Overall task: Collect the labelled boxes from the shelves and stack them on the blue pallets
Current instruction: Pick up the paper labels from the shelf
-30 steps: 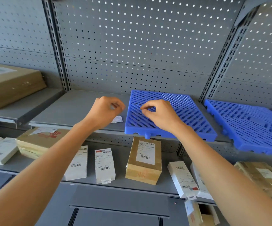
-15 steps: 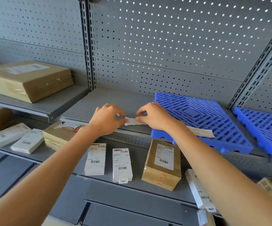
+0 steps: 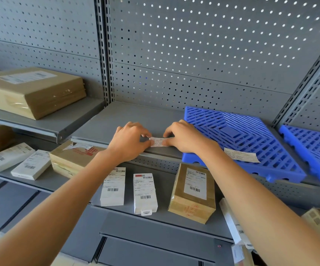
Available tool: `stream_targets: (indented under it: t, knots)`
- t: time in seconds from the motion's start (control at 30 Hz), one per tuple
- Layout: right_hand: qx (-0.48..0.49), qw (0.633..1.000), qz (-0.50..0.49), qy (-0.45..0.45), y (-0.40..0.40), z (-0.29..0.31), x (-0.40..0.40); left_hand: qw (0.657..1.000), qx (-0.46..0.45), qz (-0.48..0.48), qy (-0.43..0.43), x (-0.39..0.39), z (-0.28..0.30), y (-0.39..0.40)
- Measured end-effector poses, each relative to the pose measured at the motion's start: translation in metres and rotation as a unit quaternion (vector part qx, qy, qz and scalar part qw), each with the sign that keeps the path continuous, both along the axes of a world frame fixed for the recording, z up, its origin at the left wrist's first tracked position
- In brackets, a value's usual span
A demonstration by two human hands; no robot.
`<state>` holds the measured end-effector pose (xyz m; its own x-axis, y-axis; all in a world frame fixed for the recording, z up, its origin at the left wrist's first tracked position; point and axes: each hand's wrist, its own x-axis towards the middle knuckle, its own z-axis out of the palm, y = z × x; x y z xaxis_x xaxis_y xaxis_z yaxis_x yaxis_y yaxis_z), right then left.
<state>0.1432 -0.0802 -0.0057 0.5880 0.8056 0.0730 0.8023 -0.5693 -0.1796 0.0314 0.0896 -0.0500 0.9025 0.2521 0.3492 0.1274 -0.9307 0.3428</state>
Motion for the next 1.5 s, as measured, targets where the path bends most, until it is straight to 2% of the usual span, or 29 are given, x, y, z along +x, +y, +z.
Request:
stream_targets:
  t: [0.23,0.4,0.83,1.17,1.5]
  knots:
    - [0.031,0.998,-0.009,0.045,0.003,-0.001,0.001,0.998,-0.044,-0.007,-0.034,0.002,-0.006,0.005]
    - [0.030,0.999,-0.003,0.034,0.004,-0.003,0.003,0.997,-0.056,-0.011,-0.048,0.005,-0.007,0.005]
    - [0.131,0.988,-0.023,0.078,0.006,-0.009,0.004,0.996,-0.064,-0.034,-0.052,0.005,-0.006,0.006]
    - [0.153,0.986,-0.009,0.069,0.007,-0.009,0.002,0.989,-0.106,-0.027,-0.102,0.003,-0.003,0.001]
    - [0.266,0.963,-0.023,0.036,-0.011,0.005,-0.008,0.962,-0.200,-0.008,-0.184,-0.009,0.017,0.000]
